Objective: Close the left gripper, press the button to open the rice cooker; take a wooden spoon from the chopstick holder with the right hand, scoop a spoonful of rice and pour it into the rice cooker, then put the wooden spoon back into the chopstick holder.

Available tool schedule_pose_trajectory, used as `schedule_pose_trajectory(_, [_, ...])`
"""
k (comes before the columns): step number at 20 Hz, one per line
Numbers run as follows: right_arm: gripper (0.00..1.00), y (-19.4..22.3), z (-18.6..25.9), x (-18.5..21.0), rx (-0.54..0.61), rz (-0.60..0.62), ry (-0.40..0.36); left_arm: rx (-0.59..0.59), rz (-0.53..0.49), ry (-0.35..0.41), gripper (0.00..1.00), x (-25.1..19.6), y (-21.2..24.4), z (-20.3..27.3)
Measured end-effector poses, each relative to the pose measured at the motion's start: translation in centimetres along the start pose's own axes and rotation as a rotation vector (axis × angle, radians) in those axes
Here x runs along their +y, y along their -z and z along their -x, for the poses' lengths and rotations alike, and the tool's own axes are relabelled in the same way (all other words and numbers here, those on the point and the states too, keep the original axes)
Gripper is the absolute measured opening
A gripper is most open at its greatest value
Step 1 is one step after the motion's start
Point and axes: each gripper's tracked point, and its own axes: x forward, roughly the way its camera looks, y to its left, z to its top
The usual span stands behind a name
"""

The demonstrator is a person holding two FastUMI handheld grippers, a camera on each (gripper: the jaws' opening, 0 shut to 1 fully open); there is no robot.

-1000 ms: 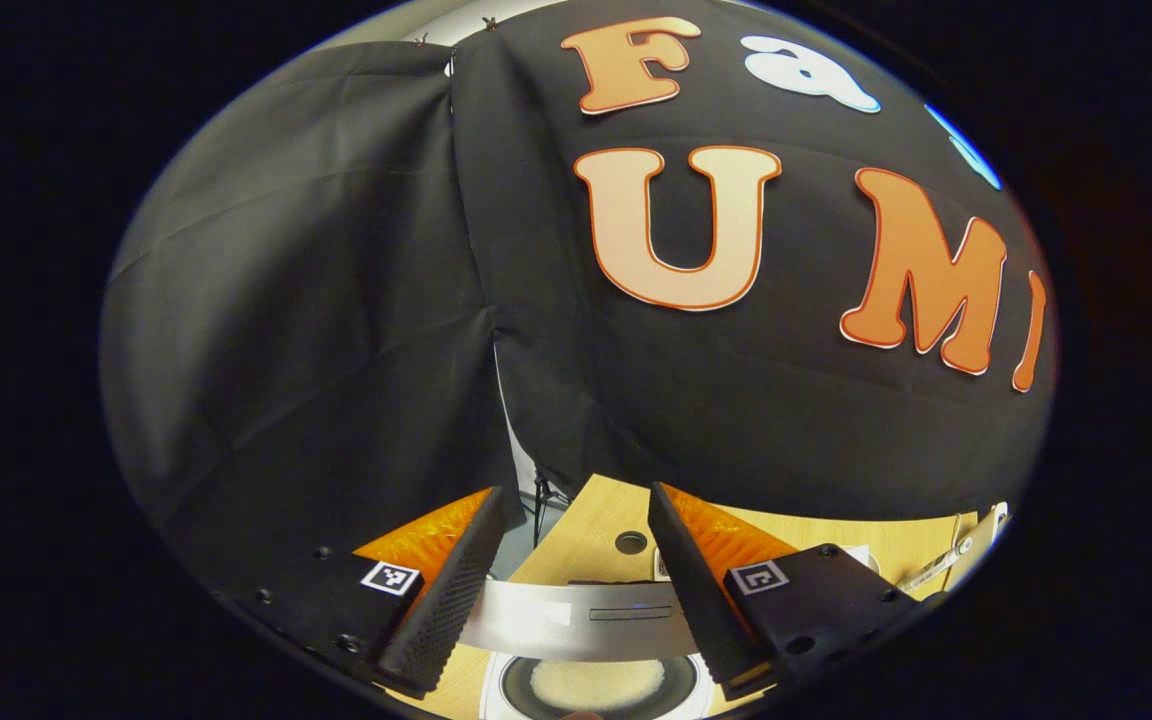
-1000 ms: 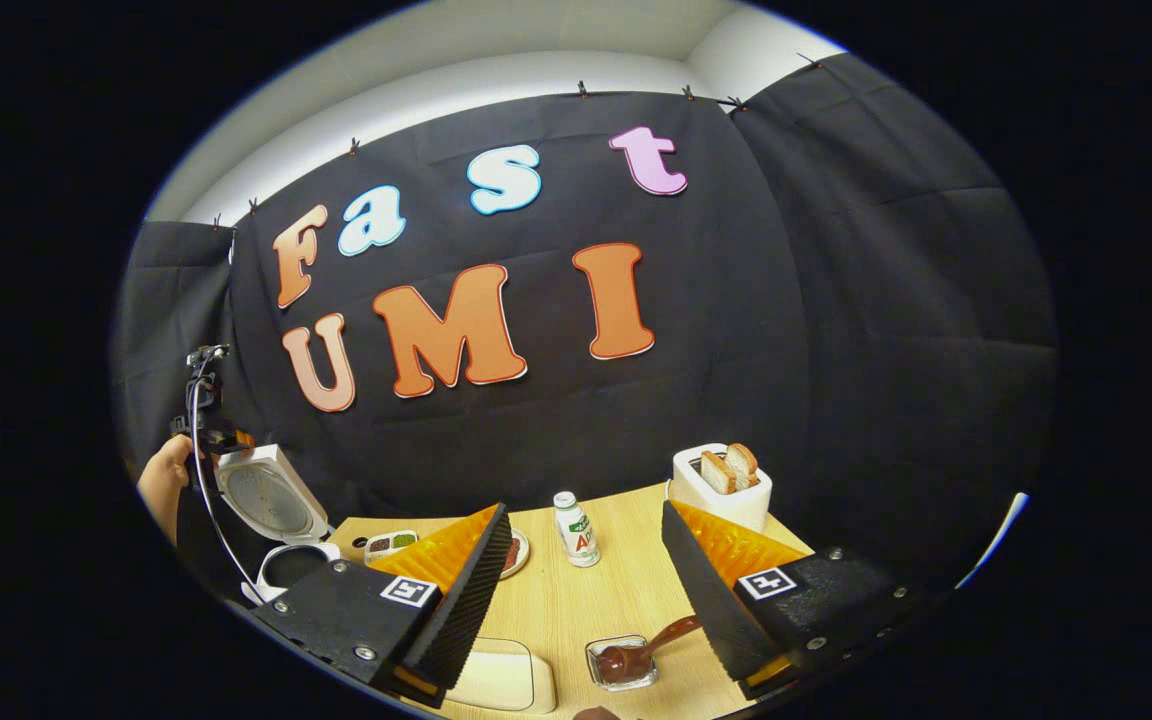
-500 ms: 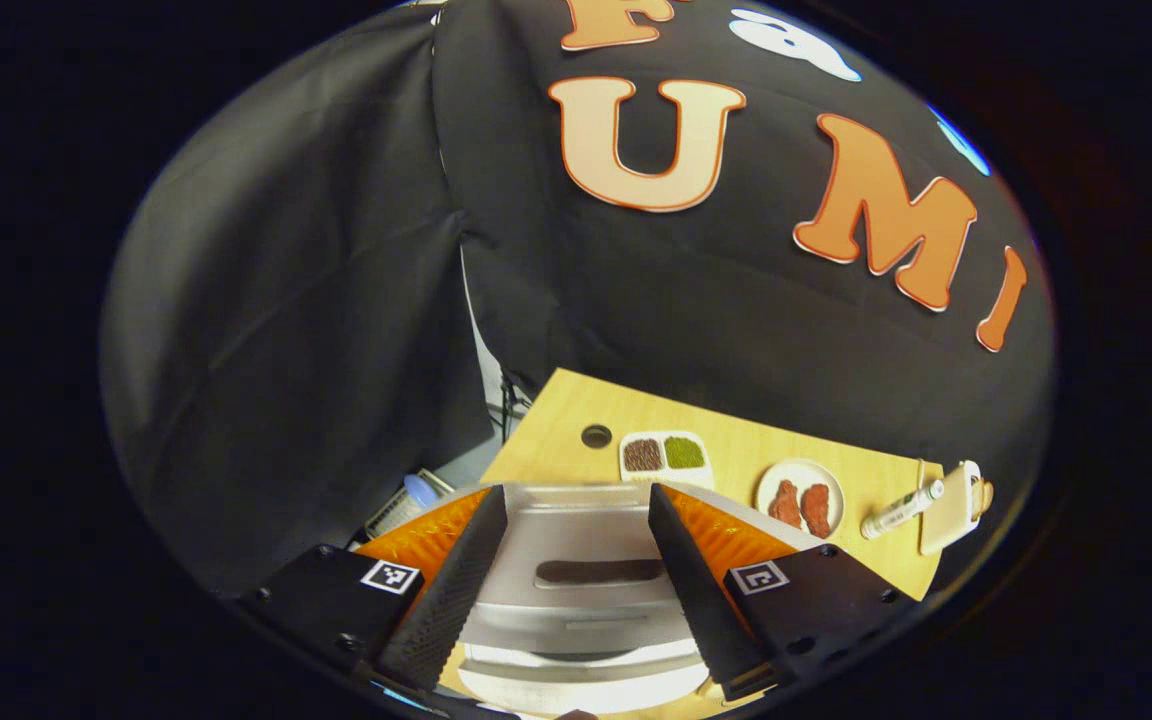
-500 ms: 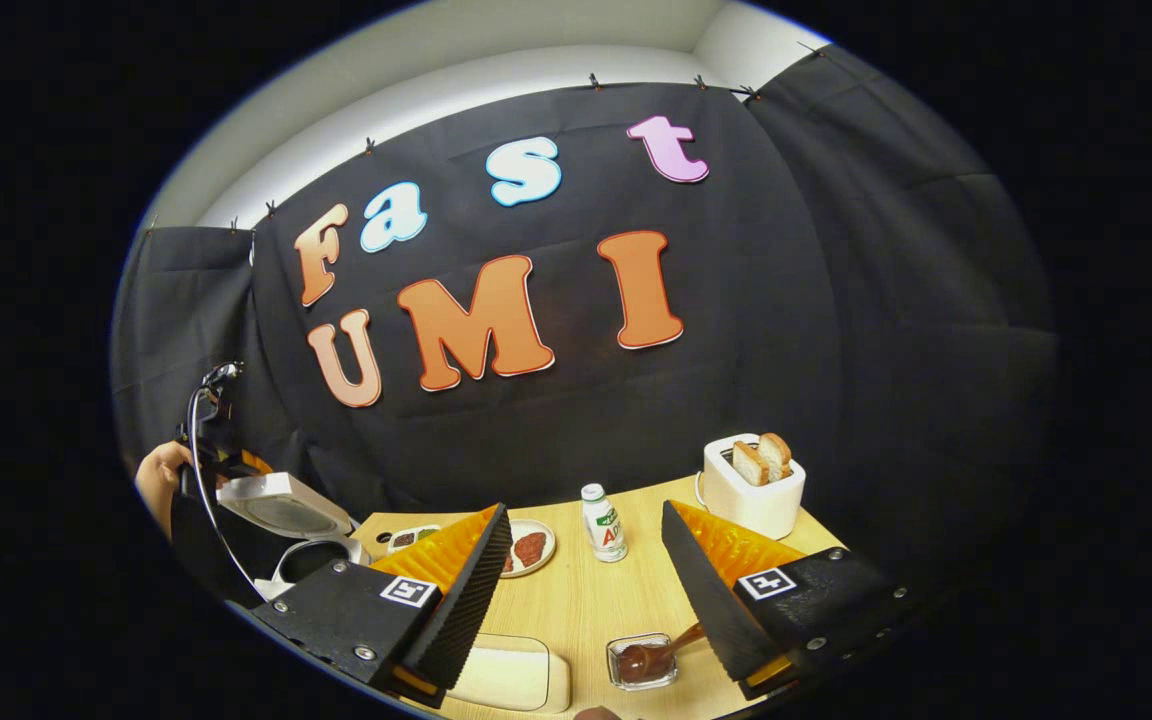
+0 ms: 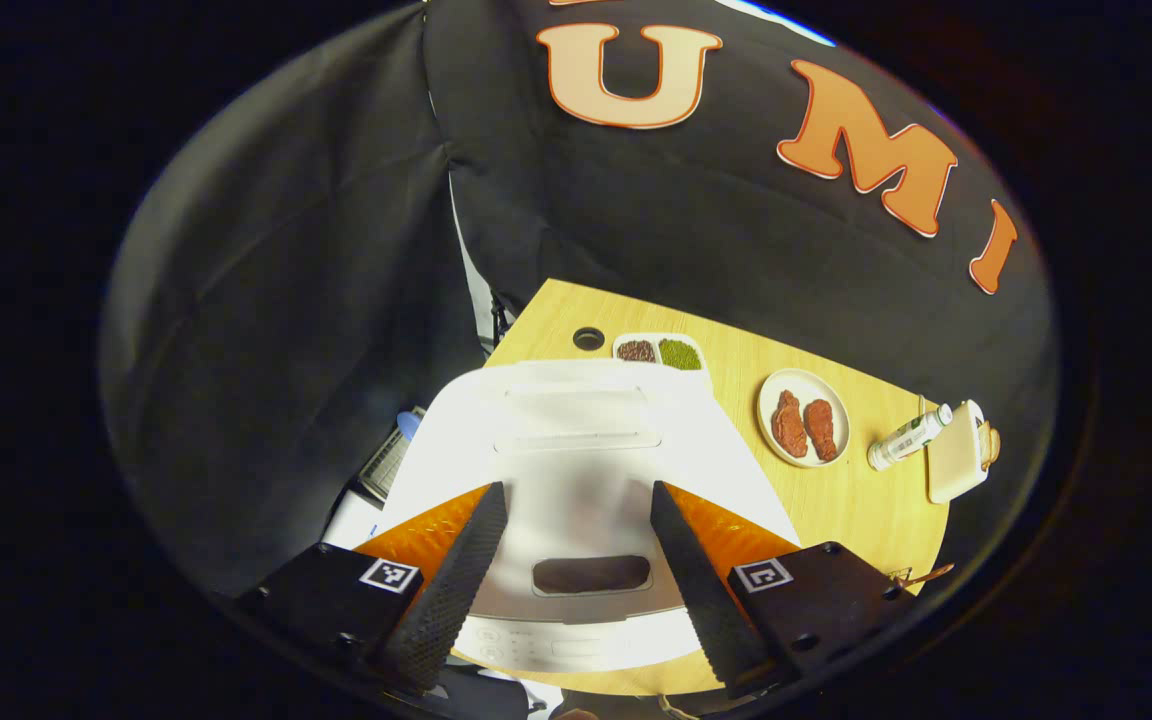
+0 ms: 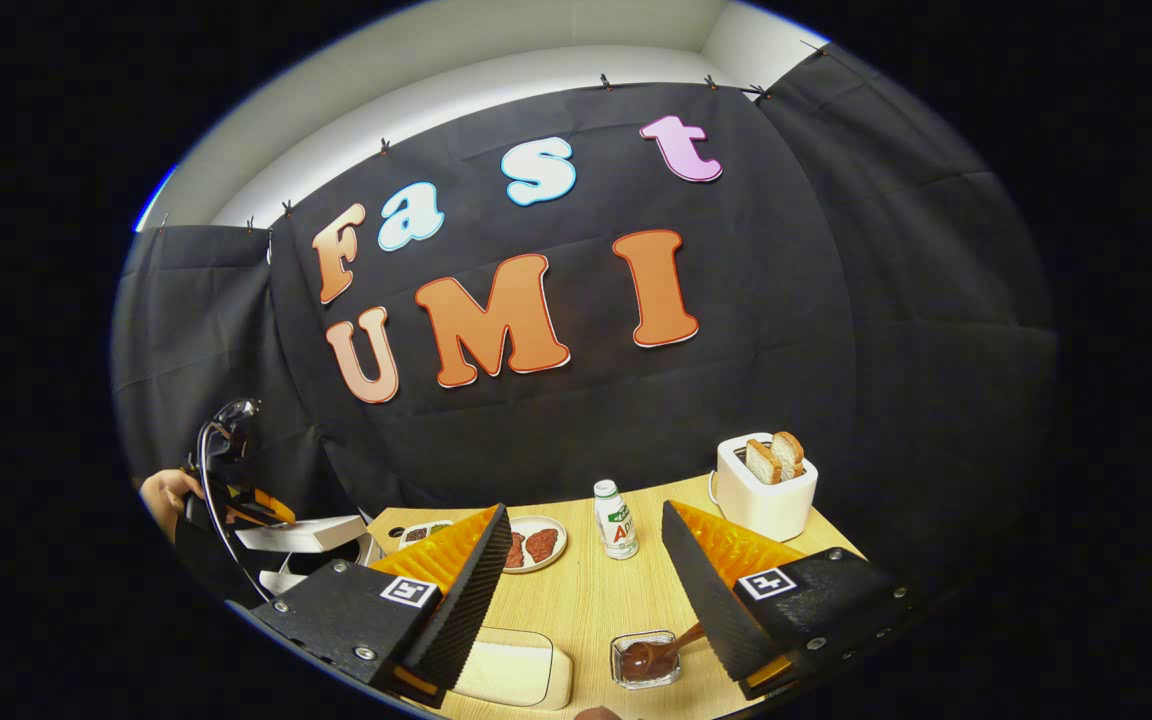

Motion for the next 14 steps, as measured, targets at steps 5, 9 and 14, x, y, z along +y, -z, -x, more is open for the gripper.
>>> schedule_pose_trajectory(5, [0.94,0.1,0.2,-0.3,0.002,0.015,-0.001,0.087,0.014,-0.029,0.99,-0.4,6.2,-2.1])
schedule_pose_trajectory(9, [0.94,0.3,-0.1,0.7,0.013,0.024,-0.023,0.049,0.023,-0.041,1.00,-0.2,5.9,-2.4])
schedule_pose_trajectory(14, [0.94,-0.3,-0.6,1.8,0.004,0.052,-0.043,0.032,0.049,-0.039,1.00,-0.4,6.1,-2.1])
